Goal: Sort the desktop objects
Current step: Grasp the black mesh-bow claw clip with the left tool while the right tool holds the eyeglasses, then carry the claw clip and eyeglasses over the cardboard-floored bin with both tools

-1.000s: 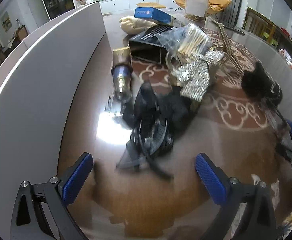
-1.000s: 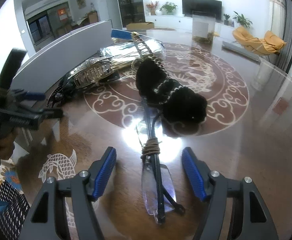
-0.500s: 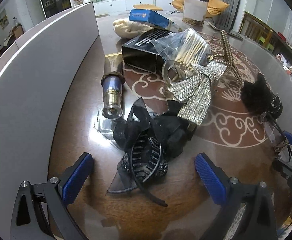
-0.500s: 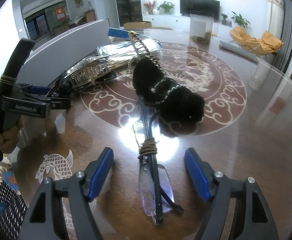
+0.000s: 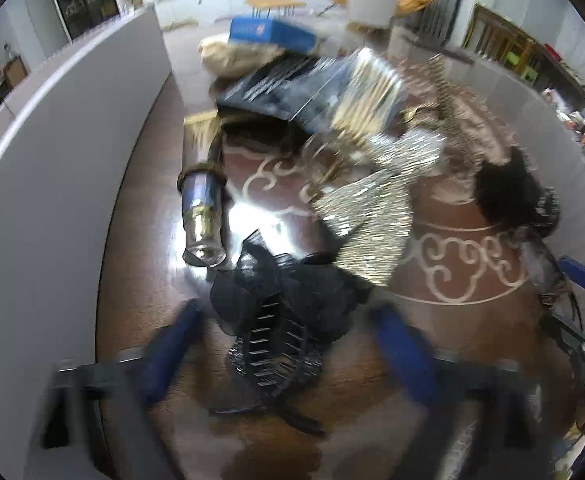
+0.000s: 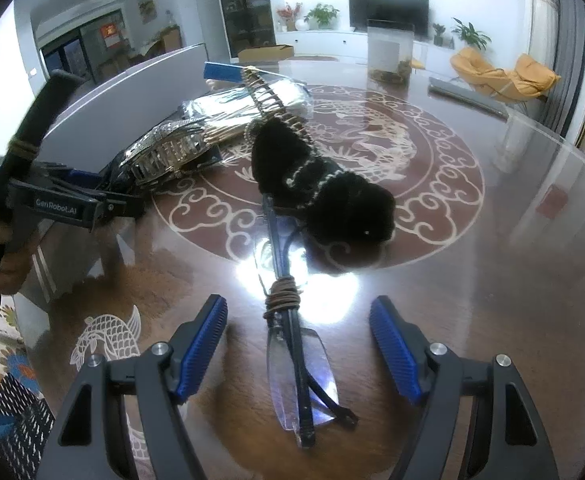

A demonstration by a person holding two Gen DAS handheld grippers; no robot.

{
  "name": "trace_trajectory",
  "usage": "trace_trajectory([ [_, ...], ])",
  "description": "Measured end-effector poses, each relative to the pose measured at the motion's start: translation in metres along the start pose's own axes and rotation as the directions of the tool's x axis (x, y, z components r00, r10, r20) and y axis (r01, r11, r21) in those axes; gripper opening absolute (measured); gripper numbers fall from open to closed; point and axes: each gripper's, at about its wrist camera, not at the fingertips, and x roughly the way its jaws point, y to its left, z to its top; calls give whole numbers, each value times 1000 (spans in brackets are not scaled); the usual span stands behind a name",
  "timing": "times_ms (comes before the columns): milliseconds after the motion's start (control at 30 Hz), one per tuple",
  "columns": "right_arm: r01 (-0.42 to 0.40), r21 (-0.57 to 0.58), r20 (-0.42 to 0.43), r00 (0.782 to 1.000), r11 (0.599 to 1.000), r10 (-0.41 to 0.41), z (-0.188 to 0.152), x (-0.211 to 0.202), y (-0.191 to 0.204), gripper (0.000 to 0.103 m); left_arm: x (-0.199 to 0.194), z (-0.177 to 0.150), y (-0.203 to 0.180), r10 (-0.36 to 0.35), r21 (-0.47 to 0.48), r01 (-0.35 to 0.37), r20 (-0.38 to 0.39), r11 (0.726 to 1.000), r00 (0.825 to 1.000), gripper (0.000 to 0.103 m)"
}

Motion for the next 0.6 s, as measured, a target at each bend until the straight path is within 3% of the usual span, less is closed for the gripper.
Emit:
trace_trajectory([
  [67,-1,11,3,1000,1000,1,0,0,-2,75,-5,-3,-4,-10,12,10,6,1000,1000,40],
  [233,-13,21,11,1000,1000,13,-1,-2,-4,75,-12,-19,-10,-13,14,13,21,1000,1000,39],
  [333,-64,44,29,998,997,63,-2,-6,-10,76,-15,-33,-17,-24,17,23,36,1000,999,39],
  [433,-89,40,-1,996,995,89,0,-3,-11,82,-22,-47,-22,-19,27,18,44,999,999,39],
  [600,-46,-104,-111,993,994,34,7,10,8,95,-23,-51,-23,-23,37,21,51,999,998,39],
])
